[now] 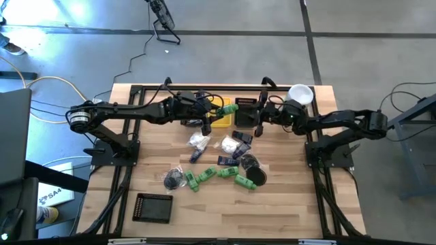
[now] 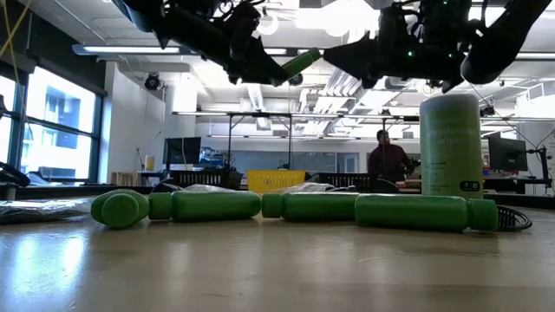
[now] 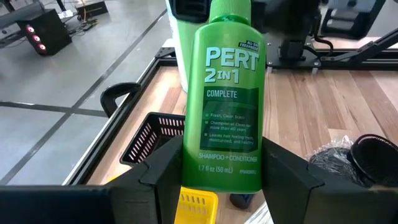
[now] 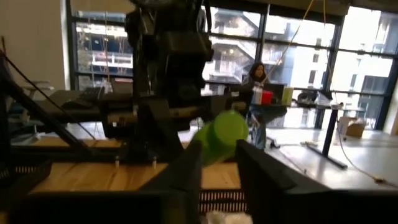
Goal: Pick & Place Travel size toiletries
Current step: Put the green shampoo bottle into the top right black bin
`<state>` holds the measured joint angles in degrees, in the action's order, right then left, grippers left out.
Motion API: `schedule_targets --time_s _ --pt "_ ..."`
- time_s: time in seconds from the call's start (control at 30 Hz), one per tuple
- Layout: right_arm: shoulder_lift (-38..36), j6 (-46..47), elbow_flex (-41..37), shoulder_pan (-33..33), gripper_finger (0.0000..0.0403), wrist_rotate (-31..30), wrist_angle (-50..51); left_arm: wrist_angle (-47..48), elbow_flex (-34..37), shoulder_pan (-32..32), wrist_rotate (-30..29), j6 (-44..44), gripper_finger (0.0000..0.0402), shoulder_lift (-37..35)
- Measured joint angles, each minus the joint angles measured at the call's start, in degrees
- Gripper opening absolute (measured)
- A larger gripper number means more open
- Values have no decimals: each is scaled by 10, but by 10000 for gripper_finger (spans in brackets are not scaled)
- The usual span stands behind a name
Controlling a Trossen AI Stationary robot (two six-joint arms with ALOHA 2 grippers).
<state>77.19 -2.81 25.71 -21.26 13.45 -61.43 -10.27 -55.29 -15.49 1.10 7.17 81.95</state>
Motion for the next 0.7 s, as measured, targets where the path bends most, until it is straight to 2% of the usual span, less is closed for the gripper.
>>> schedule_targets --time_s 0.17,0.3,0.4,0.7 --pt "0 19 0 0 208 3 16 1 0 0 4 0 173 0" --pt "0 38 0 -3 259 31 16 1 0 0 30 9 173 0" --pt "0 47 2 -3 267 35 17 1 0 2 43 14 173 0" --pt "0 46 21 -1 245 51 32 1 0 2 61 14 173 0"
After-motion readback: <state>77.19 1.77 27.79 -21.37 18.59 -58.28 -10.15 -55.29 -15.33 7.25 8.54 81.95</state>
